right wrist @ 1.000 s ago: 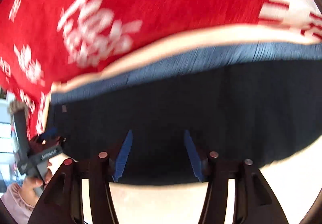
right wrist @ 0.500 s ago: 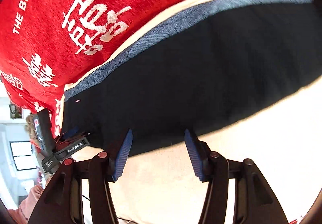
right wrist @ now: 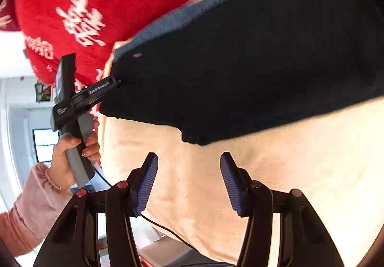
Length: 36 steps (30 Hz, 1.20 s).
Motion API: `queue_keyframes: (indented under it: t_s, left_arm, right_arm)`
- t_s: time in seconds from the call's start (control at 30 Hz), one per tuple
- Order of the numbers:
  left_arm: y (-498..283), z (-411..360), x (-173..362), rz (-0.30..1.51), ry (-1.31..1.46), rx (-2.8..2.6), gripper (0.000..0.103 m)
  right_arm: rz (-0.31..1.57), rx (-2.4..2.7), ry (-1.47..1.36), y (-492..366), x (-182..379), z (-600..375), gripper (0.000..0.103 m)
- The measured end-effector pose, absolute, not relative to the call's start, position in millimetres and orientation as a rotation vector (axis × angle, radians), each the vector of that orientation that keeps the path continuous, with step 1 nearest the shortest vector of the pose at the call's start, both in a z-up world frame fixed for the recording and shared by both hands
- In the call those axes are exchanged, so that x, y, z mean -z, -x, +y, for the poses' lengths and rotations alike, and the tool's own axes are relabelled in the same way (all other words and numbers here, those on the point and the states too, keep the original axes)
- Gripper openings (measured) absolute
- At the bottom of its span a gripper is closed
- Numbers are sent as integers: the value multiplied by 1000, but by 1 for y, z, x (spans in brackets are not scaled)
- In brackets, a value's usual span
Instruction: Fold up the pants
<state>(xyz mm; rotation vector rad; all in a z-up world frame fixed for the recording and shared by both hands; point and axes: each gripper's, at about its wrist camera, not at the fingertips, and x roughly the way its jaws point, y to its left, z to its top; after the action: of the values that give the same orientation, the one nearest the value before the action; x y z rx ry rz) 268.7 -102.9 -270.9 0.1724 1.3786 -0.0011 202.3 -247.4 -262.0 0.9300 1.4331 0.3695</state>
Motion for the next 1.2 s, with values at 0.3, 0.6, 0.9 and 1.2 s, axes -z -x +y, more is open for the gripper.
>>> queue_keyframes:
  t_s: [0.3, 0.6, 0.9, 1.2]
  left_arm:
    - [-285, -81, 285, 1363, -151, 53, 103]
    - [-281, -61, 268, 1290, -186, 63, 103]
    - [-268, -58, 284, 1316, -260, 66, 103]
    - [-234, -142, 266, 1361, -189, 275, 103]
  right_arm:
    - [1368, -325, -1098, -211, 281, -250, 55]
    - [1336, -266, -1262, -215, 282, -275, 8]
    - [1402, -229, -1165, -192, 283, -268, 12]
    - [1348, -129, -778, -198, 212, -327, 26]
